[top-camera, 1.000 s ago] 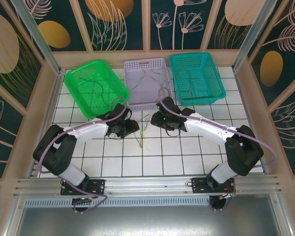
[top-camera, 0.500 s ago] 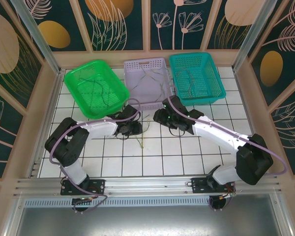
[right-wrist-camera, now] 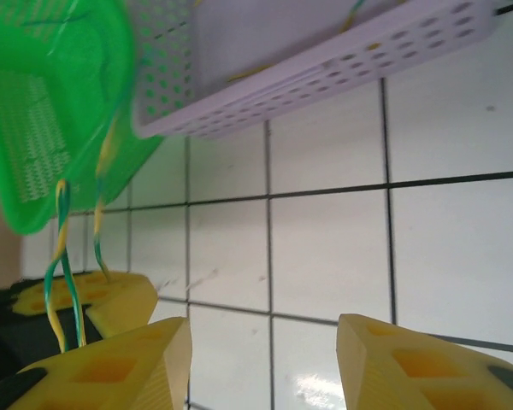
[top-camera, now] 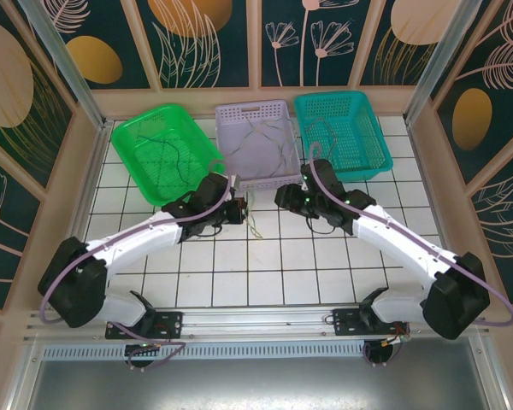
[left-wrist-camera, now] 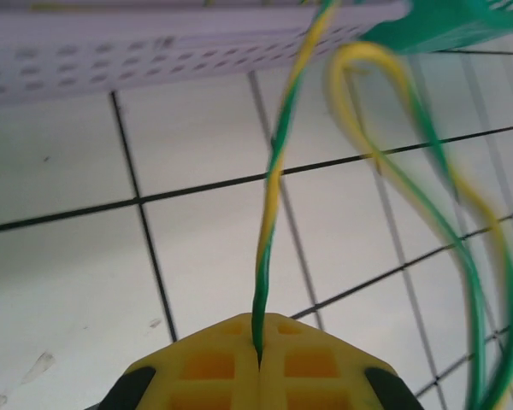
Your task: Untangle the cables
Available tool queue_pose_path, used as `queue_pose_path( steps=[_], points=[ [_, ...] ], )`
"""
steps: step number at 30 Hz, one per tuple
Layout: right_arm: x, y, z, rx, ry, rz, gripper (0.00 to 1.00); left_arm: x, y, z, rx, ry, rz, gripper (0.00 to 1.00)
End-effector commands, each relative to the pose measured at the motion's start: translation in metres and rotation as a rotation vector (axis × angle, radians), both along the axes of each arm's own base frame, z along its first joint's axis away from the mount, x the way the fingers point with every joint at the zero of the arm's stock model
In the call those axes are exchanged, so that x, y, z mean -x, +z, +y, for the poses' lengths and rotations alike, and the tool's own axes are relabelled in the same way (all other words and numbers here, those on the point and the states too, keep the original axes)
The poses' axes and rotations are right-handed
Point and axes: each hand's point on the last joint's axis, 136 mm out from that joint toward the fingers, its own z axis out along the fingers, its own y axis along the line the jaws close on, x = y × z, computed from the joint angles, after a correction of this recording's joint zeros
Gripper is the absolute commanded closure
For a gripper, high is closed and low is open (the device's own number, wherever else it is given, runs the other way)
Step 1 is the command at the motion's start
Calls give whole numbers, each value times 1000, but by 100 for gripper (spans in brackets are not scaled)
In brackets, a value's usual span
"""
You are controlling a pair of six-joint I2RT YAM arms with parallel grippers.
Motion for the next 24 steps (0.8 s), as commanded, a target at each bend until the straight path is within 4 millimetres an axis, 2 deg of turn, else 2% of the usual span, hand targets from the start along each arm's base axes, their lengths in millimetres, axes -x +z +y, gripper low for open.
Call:
queue_pose_path(
  steps=[1,5,8,14,17,21,24],
  points=[
    [8,32,24,-90,153,-50,51,15,10,-10,24,-118,-30,100],
    [9,57,42,-175,222,-65,50,18,15,-12,23,-154,-52,100],
    [10,62,47,-204,234,-53,50,17,16,-14,20,-158,-54,100],
    [7,45,48,-187,217,-2,51,18,22,-19,35,-170,-69,100],
    [-3,46,49,-211,196,-9,51,21,21,-22,37,-182,-65,100],
    [-14,48,53,-248,190,-2,59,24,18,-26,36,-195,-59,100],
    [-15,43,55,-243,189,18,68,23,18,-26,32,-186,-60,100]
  ],
)
